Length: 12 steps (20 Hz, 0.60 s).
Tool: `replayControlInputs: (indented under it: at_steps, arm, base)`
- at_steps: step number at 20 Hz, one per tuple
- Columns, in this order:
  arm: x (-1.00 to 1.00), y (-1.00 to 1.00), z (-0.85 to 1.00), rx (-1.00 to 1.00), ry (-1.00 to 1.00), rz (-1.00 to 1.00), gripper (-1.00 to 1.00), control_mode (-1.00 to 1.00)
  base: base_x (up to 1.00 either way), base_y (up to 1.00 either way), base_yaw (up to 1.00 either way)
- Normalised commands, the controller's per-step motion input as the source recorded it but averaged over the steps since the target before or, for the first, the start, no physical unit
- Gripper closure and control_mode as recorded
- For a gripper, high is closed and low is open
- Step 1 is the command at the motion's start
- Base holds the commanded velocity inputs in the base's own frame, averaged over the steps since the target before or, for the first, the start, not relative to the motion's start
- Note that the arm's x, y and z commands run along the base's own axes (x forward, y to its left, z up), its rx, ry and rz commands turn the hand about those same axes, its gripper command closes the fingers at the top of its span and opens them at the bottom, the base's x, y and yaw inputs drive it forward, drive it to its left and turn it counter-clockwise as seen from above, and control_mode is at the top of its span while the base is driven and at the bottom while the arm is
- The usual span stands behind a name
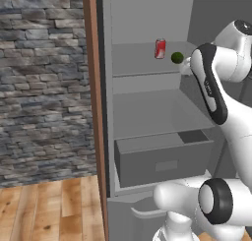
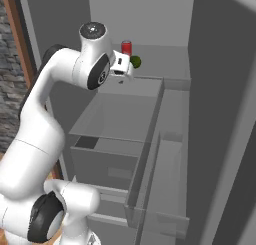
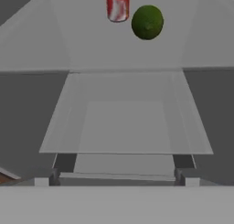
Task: Pick lime from the fridge and place it on the plate on the counter.
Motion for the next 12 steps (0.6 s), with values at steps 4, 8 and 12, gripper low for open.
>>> replayControlInputs:
  at_steps: [4, 8, 12]
  arm:
    - [0.20, -0.07, 0.17, 0.00, -0.04, 0.00, -1.00, -1.00]
    - [0.25, -0.06, 0.02, -0.02, -0.01, 0.00, -1.00, -1.00]
    - [0.31, -0.01, 0.00, -0.04, -0.03, 0.00, -1.00, -1.00]
  base:
    - [0.00, 0.00, 0.00]
    - [0.00, 0.00, 0.00]
    - [0.00, 0.00, 0.00]
